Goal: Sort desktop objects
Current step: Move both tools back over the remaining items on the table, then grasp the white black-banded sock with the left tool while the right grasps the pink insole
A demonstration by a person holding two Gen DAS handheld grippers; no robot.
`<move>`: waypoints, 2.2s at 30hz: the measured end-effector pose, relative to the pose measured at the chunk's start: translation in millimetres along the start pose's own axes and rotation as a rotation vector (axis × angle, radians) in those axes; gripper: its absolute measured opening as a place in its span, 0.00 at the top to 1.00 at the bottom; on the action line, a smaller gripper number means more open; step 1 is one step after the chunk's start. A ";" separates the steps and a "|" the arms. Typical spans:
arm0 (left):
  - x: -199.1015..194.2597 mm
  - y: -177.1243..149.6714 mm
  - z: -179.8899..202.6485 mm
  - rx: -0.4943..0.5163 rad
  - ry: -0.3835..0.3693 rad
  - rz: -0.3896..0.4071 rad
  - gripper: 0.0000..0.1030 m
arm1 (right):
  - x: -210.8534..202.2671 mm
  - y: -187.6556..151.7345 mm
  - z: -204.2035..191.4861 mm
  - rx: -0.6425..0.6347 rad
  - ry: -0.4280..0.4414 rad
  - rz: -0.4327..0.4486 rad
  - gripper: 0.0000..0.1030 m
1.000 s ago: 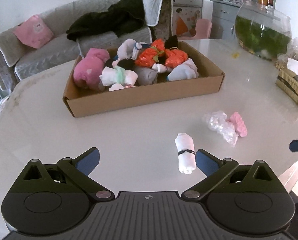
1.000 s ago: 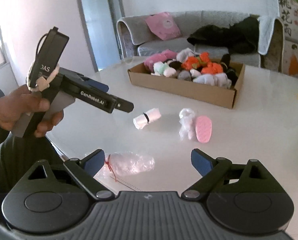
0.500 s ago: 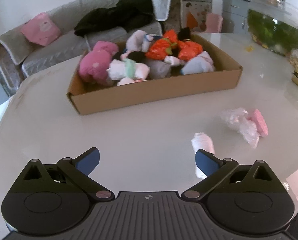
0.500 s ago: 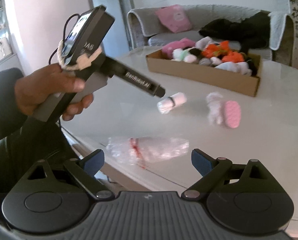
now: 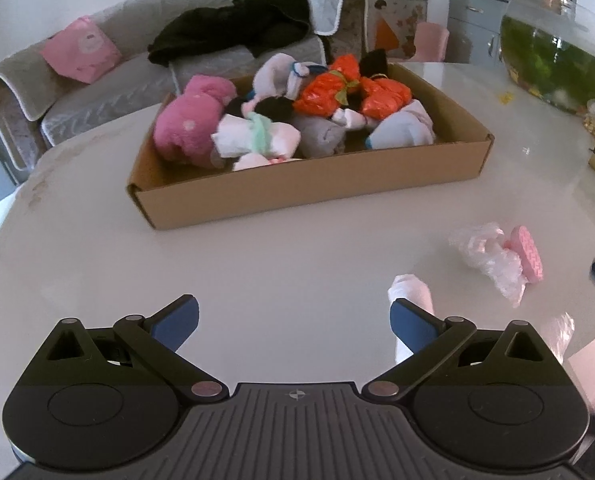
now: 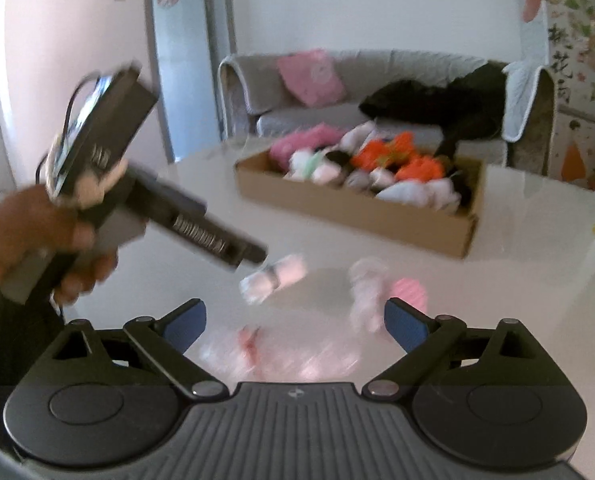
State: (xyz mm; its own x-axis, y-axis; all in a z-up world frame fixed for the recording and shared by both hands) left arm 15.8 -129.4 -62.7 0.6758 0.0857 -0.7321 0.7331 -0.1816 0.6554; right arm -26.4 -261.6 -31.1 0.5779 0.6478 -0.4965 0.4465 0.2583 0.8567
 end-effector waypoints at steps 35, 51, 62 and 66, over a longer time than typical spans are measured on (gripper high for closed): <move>24.9 -4.0 10.2 -0.035 0.021 -0.038 0.00 | 48.2 -10.9 79.6 -0.023 -0.065 -0.167 0.41; -2.8 3.4 45.0 -0.115 -0.271 -0.052 0.00 | 48.2 -10.5 79.7 -0.015 -0.057 -0.164 0.38; 8.2 2.4 74.0 -0.107 -0.326 -0.105 0.05 | 48.3 -10.9 79.8 -0.015 -0.049 -0.163 0.37; 4.4 3.6 80.2 -0.042 -0.275 -0.092 0.35 | 48.7 -10.7 79.5 -0.017 -0.048 -0.167 0.37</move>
State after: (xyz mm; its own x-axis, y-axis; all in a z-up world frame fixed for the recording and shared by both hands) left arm 15.2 -208.2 -78.5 0.5644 -0.1702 -0.8078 0.7966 -0.1445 0.5870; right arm 51.2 -289.8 -75.6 0.5289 0.5603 -0.6375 0.5271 0.3718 0.7641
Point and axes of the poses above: each gripper's, at about its wrist camera, not at the fingertips, and x roughly the way its jaws point, z to its right, y to its top, the point moved 9 cm from there along x, roughly the way its jaws point, and after that the axes turned 7 degrees about y, right-handed, at the moved point
